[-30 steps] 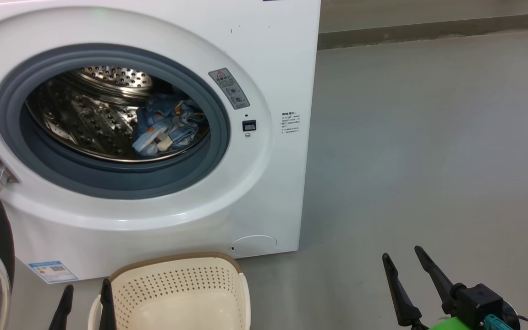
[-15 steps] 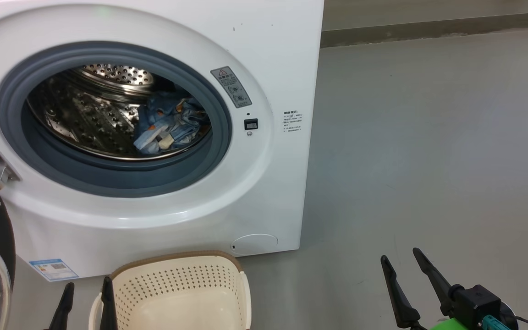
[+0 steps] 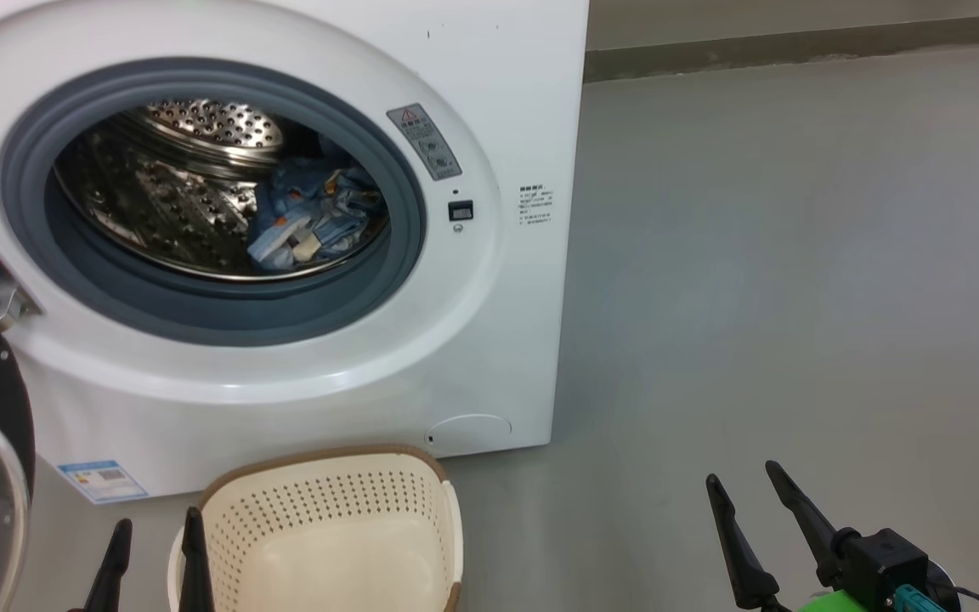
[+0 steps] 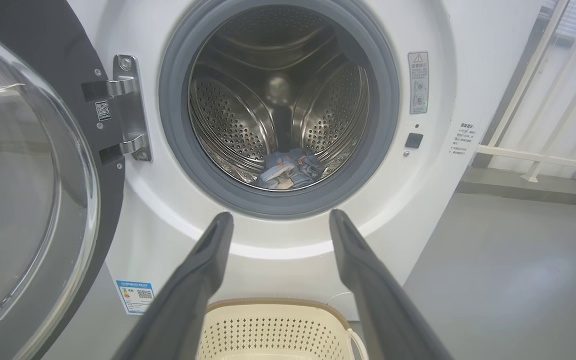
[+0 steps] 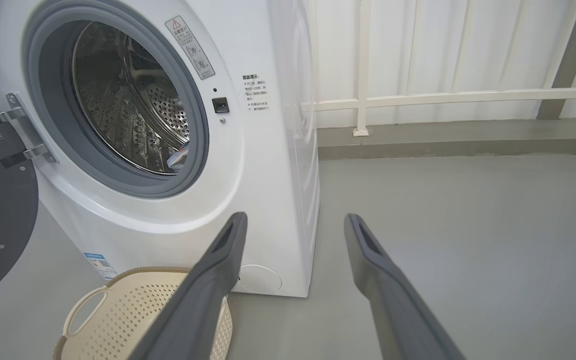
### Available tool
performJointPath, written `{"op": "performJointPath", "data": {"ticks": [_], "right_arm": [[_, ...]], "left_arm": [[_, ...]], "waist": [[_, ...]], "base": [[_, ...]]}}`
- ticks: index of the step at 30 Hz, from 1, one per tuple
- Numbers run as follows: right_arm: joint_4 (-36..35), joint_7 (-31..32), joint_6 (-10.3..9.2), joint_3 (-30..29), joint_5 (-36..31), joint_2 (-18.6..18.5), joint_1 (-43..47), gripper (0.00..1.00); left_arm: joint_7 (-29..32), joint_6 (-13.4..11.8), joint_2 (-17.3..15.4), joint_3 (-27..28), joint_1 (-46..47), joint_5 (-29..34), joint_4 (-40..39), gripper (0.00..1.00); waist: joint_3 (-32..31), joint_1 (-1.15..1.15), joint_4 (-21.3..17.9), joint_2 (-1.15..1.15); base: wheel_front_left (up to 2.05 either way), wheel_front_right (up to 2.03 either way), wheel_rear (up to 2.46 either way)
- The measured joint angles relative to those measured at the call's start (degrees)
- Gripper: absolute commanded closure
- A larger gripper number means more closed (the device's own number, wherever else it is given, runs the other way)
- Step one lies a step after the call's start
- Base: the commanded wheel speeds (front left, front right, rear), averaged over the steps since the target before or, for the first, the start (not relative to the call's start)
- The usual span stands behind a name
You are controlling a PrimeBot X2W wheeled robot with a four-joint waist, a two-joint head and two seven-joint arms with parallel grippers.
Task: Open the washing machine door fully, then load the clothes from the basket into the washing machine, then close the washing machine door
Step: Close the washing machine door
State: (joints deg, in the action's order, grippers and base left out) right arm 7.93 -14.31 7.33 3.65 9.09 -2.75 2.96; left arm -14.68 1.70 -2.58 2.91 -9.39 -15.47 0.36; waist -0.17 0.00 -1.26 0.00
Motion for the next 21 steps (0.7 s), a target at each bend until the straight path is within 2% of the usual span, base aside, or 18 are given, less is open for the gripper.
{"op": "performJointPath", "data": {"ticks": [12, 21], "right_arm": [[0.1, 0.0, 0.00, -0.2, 0.1, 0.0, 0.0, 0.00], [0.1, 0.0, 0.00, -0.1, 0.2, 0.0, 0.0, 0.00]], "left_arm": [[0.0, 0.4, 0.0, 1.8, 0.2, 0.1, -0.2, 0.00], [0.0, 0.9, 0.0, 2.2, 0.5, 1.0, -0.5, 0.00]], "waist": [[0.4, 0.00, 0.2, 0.00], [0.4, 0.00, 0.6, 0.00]], "base": [[-1.96, 1.96, 0.00], [-0.89, 0.89, 0.00]]}}
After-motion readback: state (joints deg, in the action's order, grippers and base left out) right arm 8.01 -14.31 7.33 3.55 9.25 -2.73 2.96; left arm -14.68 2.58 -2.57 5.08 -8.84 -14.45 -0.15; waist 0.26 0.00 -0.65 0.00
